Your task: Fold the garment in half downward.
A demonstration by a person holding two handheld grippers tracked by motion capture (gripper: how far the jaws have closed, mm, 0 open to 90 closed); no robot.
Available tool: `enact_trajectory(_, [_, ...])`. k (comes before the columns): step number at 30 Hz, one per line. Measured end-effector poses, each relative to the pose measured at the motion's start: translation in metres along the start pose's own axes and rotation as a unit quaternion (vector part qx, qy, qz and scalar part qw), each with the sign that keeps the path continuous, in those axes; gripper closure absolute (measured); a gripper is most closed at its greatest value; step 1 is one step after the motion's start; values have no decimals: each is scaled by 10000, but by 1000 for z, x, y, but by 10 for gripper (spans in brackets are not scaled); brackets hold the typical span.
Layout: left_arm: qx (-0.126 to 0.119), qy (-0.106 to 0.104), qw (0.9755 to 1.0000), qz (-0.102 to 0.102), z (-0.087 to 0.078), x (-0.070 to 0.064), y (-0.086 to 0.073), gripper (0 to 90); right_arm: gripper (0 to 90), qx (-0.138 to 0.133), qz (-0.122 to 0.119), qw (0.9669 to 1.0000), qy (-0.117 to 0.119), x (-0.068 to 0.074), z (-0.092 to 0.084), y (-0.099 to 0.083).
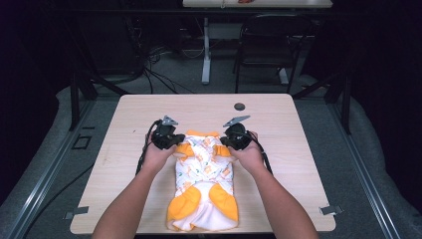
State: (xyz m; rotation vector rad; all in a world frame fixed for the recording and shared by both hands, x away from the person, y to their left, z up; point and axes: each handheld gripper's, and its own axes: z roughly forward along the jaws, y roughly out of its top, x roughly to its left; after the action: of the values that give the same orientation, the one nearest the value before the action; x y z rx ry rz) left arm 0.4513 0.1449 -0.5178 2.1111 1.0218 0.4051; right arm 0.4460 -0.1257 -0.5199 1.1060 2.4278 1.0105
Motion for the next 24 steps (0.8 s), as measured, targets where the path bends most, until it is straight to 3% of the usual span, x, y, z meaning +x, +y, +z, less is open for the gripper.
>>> enact_trajectory(14, [-313, 63, 9994, 143, -26, 0, 18, 899, 896, -368, -90, 9993, 33, 1, -27, 20])
enact_trajectory(24, [-525, 116, 9983, 246, -42, 0, 30, 900, 897, -456, -331, 9984, -53, 5, -43, 33])
